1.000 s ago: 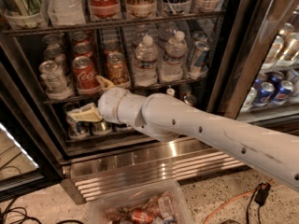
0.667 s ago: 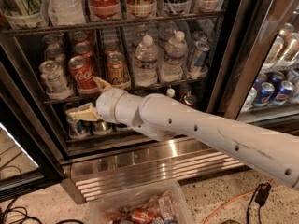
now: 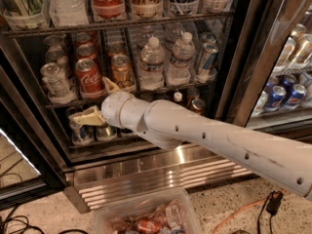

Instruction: Pick coke can from middle shelf of fridge

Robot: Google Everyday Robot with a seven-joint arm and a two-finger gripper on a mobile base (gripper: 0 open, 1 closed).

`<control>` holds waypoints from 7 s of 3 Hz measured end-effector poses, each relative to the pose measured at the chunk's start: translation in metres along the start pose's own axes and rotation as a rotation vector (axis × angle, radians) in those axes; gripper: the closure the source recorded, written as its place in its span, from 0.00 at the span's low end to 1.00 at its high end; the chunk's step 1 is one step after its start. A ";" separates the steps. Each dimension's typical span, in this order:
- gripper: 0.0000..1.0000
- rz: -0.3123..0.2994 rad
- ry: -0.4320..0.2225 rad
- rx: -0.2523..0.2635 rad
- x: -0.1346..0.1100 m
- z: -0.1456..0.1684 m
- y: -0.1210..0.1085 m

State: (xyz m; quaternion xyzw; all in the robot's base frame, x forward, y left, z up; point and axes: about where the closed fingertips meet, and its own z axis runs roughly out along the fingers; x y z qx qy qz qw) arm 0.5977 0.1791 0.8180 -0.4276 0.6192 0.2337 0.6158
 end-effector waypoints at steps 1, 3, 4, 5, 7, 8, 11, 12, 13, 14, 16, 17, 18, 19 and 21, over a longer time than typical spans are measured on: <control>0.15 0.010 0.017 0.095 0.002 -0.012 -0.011; 0.25 0.003 0.032 0.175 0.001 -0.009 -0.024; 0.33 -0.014 0.028 0.168 -0.004 0.001 -0.025; 0.30 -0.043 0.018 0.151 -0.011 0.018 -0.031; 0.32 -0.024 -0.007 0.181 -0.006 0.021 -0.042; 0.33 0.004 -0.035 0.190 0.000 0.029 -0.043; 0.49 -0.027 -0.050 0.181 -0.013 0.042 -0.057; 0.72 -0.040 -0.030 0.173 -0.012 0.039 -0.057; 0.94 -0.046 -0.021 0.156 -0.014 0.039 -0.054; 1.00 -0.061 -0.027 0.144 -0.022 0.036 -0.052; 1.00 -0.121 -0.031 0.082 -0.049 0.021 -0.035; 1.00 -0.164 -0.009 0.034 -0.066 0.002 -0.020; 1.00 -0.181 0.018 -0.003 -0.071 -0.011 -0.008; 1.00 -0.162 0.068 -0.021 -0.058 -0.027 -0.002; 1.00 -0.109 0.118 0.003 -0.037 -0.061 0.006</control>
Offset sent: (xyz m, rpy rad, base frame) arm 0.0150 -0.0329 0.0065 -0.0048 -0.0235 -0.2357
